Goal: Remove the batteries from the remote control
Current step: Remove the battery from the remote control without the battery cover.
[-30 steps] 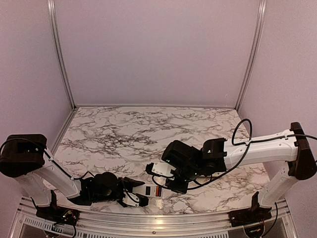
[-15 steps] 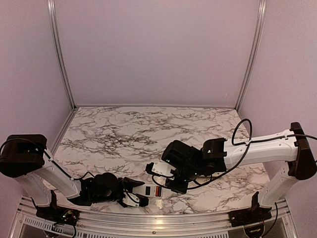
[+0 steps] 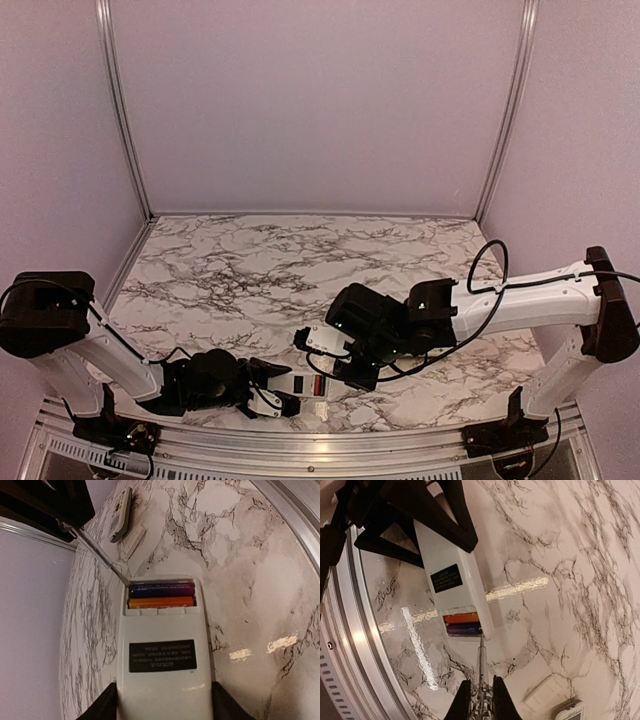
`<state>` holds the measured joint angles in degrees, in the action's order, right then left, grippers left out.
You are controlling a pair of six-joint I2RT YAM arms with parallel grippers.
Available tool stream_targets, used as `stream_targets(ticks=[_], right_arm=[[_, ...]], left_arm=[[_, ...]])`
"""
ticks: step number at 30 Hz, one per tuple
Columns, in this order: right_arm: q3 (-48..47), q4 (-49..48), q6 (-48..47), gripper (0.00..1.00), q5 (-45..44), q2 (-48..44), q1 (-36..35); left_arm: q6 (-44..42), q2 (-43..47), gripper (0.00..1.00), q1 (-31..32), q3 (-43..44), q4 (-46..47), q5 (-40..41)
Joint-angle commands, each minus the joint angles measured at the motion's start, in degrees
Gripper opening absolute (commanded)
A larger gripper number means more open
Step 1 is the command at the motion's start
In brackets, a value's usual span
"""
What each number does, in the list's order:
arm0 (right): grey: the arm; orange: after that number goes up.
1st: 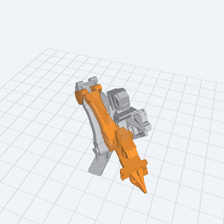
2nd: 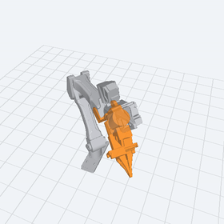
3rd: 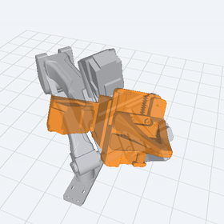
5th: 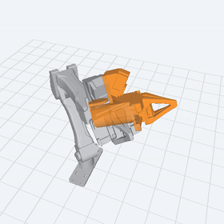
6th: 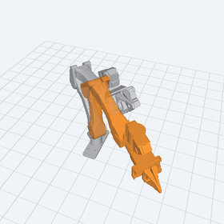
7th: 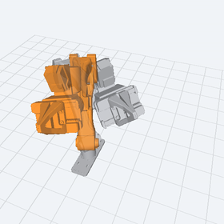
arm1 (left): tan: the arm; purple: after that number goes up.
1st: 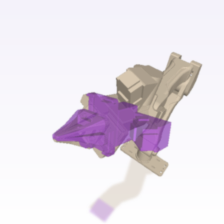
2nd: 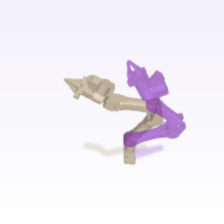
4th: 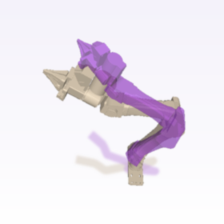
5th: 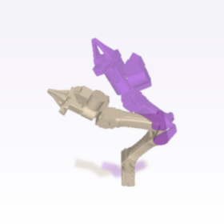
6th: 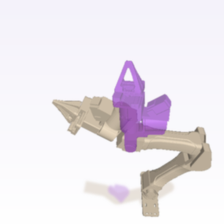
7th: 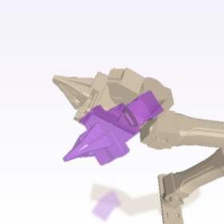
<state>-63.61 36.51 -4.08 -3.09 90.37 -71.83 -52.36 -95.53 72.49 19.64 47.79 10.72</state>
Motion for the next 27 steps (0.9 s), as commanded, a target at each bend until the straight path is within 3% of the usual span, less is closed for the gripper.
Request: stream_targets(ticks=[1,27], right_arm=[[0.3,1.1,1.2,0.0,11.3,3.3,-3.6],[-0.7,2.2,1.6,0.0,10.6,4.0,-4.5]], left_arm=[[2.0,1.3,0.0,-1.3,2.0,5.6,8.9],[2.6,-0.7,0.0,-2.0,3.9,4.6,12.6]])
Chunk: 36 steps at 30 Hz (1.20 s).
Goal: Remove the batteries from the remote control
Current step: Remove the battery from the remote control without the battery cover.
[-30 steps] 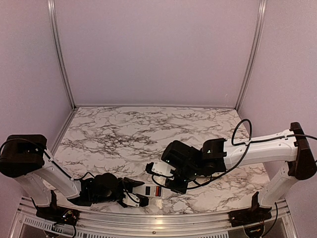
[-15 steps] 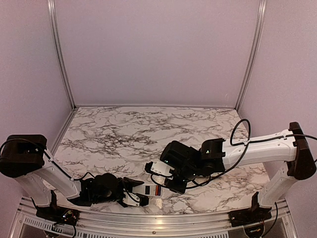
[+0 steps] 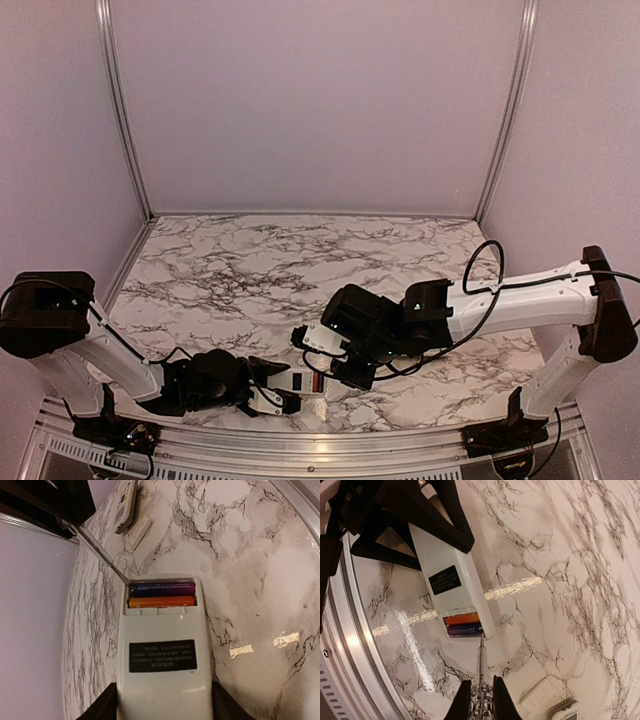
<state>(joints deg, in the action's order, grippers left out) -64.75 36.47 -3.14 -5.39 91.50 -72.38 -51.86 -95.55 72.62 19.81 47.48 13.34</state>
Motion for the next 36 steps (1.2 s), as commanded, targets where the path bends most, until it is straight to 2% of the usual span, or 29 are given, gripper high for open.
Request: stream_targets(ticks=[1,22,36], right_arm=[[0.5,2.2,0.7,0.0,12.9,2.9,-4.0],[0.4,2.6,1.6,0.0,12.5,3.0,-4.7],[1.4,0.6,2.8,0.0,7.7,0.4,-4.7]], left_arm=[[2.1,-0.7,0.0,-2.2,3.8,4.7,10.1],[2.5,-0.5,0.0,-2.6,4.1,4.7,11.2],[2.5,-0.4,0.0,-2.6,3.9,4.6,10.6]])
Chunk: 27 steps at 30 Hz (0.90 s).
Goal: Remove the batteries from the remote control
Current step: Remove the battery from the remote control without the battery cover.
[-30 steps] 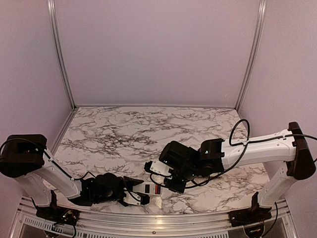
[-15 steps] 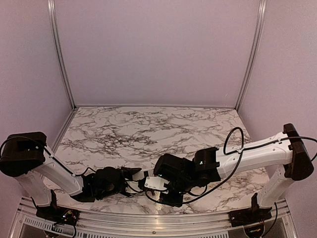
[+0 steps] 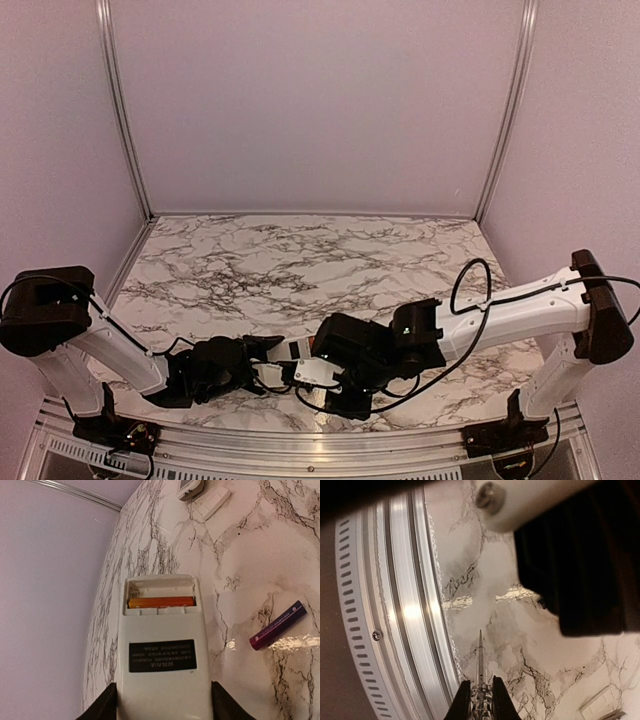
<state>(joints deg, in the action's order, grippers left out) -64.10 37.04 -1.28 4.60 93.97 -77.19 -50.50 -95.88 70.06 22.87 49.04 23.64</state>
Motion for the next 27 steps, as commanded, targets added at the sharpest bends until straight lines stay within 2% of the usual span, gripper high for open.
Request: stream_targets(ticks=[1,7,17,27], right_arm=[[0.8,-0.2,0.9,0.0,-3.0,-2.4,0.2],[1.8,-2.6,3.5,0.0,-7.1,-5.5,1.6],[4.0,-6.9,5.4,0.0,-8.7,-10.8,5.2],[11.3,-14.2,8.6,0.0,-11.3,-18.8,5.8]], left_arm=[[1.2,0.0,0.0,0.0,0.9,3.0,0.1],[1.3,0.3,0.0,0.0,1.0,1.9,-1.2],[1.6,1.4,0.0,0.0,0.7,1.3,-2.6],[1.5,1.3,0.0,0.0,0.5,2.0,-2.9]])
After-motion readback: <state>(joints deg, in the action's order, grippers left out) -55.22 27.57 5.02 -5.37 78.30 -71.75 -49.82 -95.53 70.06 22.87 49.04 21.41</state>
